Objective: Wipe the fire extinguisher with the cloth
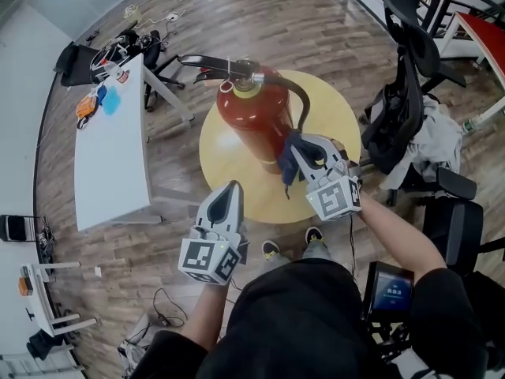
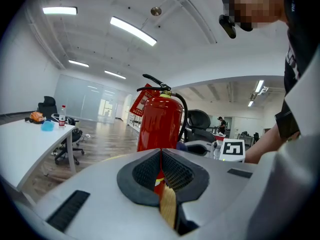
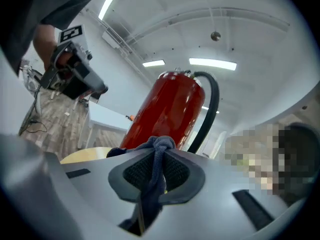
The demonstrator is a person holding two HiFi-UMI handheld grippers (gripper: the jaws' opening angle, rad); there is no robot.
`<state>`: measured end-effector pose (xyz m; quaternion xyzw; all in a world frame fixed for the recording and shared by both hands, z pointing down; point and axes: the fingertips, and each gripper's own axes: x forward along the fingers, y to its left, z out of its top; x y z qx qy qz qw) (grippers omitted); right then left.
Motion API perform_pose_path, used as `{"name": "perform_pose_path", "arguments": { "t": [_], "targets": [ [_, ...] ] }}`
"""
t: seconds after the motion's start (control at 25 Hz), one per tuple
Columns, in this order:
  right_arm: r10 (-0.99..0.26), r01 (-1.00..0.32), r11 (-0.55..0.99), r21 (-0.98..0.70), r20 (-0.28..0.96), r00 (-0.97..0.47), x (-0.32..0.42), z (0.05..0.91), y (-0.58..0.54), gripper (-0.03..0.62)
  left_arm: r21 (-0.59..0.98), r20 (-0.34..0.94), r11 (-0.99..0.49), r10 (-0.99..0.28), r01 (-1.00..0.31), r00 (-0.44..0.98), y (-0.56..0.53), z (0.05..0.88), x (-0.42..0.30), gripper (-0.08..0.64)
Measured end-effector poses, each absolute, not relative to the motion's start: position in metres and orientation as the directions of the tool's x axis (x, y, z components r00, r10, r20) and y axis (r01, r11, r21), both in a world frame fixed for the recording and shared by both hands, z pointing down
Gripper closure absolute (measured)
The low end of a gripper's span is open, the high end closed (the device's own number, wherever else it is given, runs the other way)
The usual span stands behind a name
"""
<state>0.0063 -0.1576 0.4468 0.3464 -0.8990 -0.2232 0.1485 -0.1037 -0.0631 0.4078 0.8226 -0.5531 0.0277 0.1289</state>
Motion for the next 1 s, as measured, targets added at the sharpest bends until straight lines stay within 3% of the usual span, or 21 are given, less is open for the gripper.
{"name": "perform_pose_path", "arguments": {
  "t": [0.2,0.36,0.52,0.72,0.88,1.0],
  "targets": [
    [-0.601,-0.408,0.792,0.454,0.462,-0.652,0.005,0.585,-0.159,0.551,0.179,0.234,-0.3,-0.912,-0.937,0.337,-0.05,0.418,-0.108,0.535],
    [-0.579,-0.461,0.814,0.354,0.567,-0.587,0.013,0.643,-0.173,0.551,0.171,0.266,-0.224,-0.927,-0.96,0.263,-0.039,0.425,-0.113,0.535],
    [-0.556,-0.483,0.826,0.291,0.56,-0.614,0.016,0.656,-0.178,0.551,0.181,0.299,-0.145,-0.934,-0.973,0.195,-0.028,0.438,-0.114,0.535],
    [-0.582,-0.483,0.81,0.332,0.358,-0.73,0.011,0.562,-0.17,0.551,0.2,0.317,-0.13,-0.929,-0.971,0.19,-0.03,0.452,-0.108,0.535],
    [-0.609,-0.53,0.721,0.446,0.043,-0.792,0.015,0.411,-0.158,0.551,0.212,0.284,-0.173,-0.931,-0.962,0.23,-0.04,0.446,-0.098,0.535],
    [-0.638,-0.606,0.571,0.554,-0.164,-0.752,0.018,0.302,-0.157,0.551,0.215,0.256,-0.204,-0.932,-0.955,0.257,-0.045,0.438,-0.097,0.535]
  ]
}}
